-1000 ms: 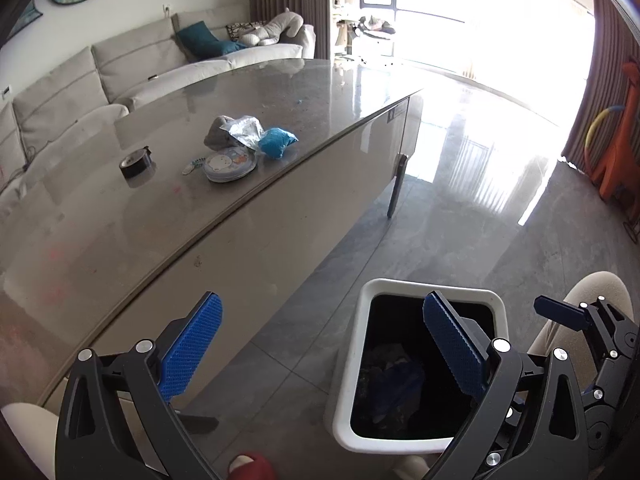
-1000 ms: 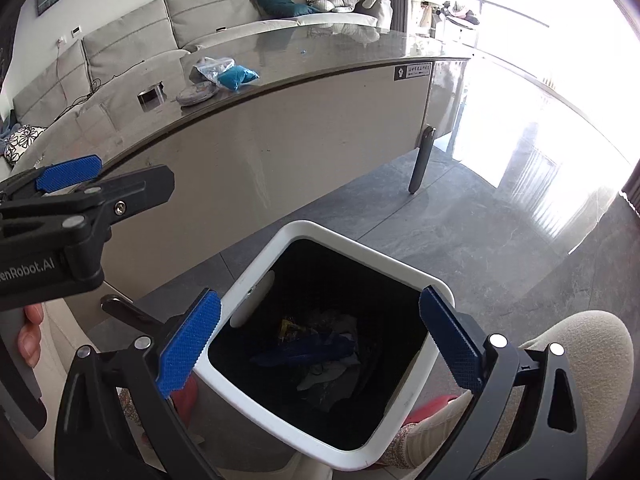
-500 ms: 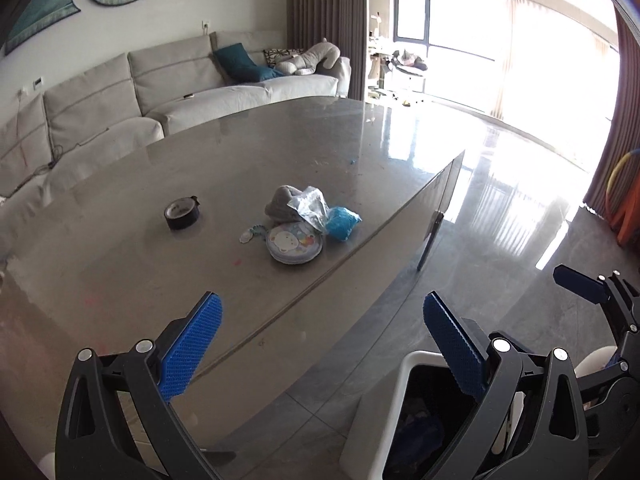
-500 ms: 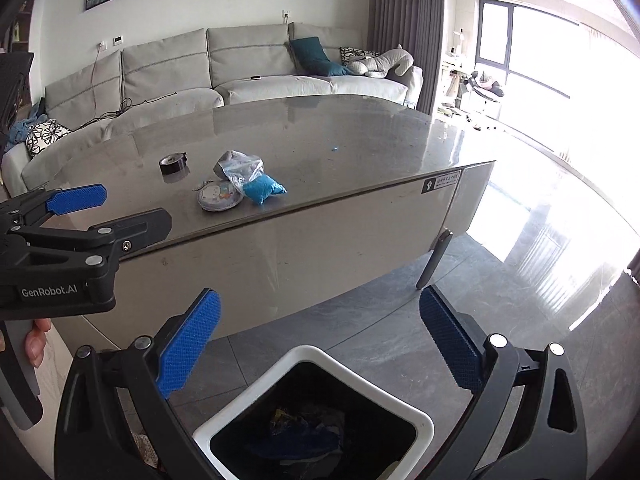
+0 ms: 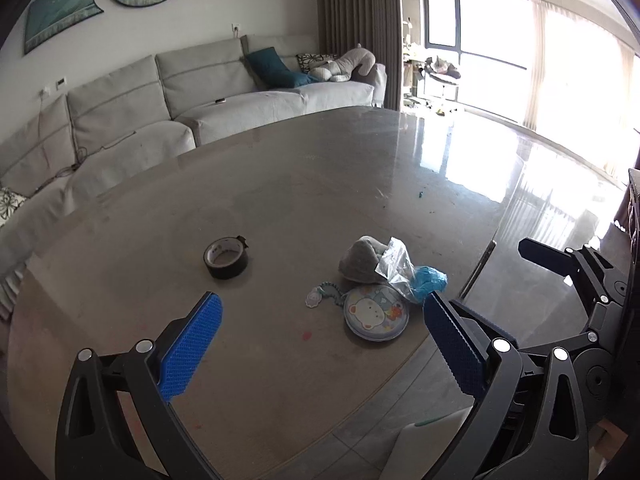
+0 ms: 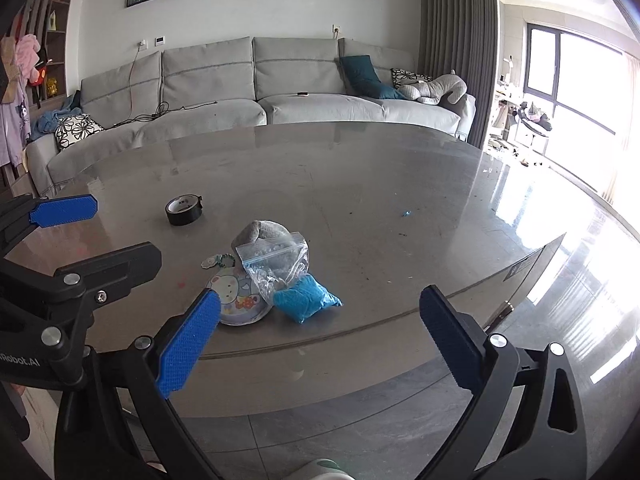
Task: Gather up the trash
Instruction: 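Move both grippers back over the table toward the ziplock bag and plate, then grasp the ziplock bag of blue items with the right gripper while the left grasps the cartoon plate, then carry the plate and ziplock bag over the bin and open both grippers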
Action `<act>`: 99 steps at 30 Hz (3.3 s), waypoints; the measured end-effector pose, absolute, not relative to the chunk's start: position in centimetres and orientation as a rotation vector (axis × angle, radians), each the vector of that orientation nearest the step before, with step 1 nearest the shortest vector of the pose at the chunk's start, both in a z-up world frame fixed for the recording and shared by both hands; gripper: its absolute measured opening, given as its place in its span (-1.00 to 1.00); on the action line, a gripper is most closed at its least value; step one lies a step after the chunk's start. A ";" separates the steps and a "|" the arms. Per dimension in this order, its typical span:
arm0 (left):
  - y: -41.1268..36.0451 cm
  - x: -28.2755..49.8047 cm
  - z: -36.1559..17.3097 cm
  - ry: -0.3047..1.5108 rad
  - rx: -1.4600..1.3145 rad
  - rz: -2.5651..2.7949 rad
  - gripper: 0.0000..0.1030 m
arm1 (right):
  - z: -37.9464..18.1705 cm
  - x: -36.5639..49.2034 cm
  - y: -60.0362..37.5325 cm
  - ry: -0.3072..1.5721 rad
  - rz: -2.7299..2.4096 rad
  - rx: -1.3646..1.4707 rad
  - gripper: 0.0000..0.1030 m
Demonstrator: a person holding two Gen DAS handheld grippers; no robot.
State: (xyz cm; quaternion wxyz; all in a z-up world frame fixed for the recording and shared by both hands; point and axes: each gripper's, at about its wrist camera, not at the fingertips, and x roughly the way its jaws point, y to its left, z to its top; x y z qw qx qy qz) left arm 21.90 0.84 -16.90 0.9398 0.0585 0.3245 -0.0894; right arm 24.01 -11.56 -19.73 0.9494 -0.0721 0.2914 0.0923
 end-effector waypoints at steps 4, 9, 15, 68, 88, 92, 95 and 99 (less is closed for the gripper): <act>1.8 23.3 -17.2 0.661 0.113 -0.155 0.91 | -20.7 26.4 -11.2 0.619 0.216 -0.142 0.93; 2.5 24.5 -18.3 0.682 0.100 -0.137 0.91 | -22.4 28.2 -10.9 0.656 0.232 -0.135 0.93; 2.8 25.1 -18.9 0.704 0.082 -0.145 0.91 | -23.8 28.8 -12.2 0.696 0.272 -0.067 0.62; -4.7 27.6 -25.6 0.855 0.112 -0.214 0.90 | -17.9 26.6 -14.9 0.609 0.291 -0.041 -0.26; -2.6 24.4 -19.8 0.717 0.119 -0.185 0.07 | -17.3 25.7 -13.8 0.593 0.308 -0.051 -0.26; -1.3 23.3 -17.7 0.682 0.092 -0.180 0.07 | -16.5 24.8 -13.3 0.578 0.315 -0.053 -0.26; -0.7 22.5 -16.4 0.658 0.094 -0.175 0.07 | -15.9 23.9 -13.0 0.565 0.317 -0.059 -0.26; -0.2 20.8 -15.1 0.625 0.092 -0.181 0.07 | -15.1 22.4 -13.0 0.551 0.315 -0.064 -0.26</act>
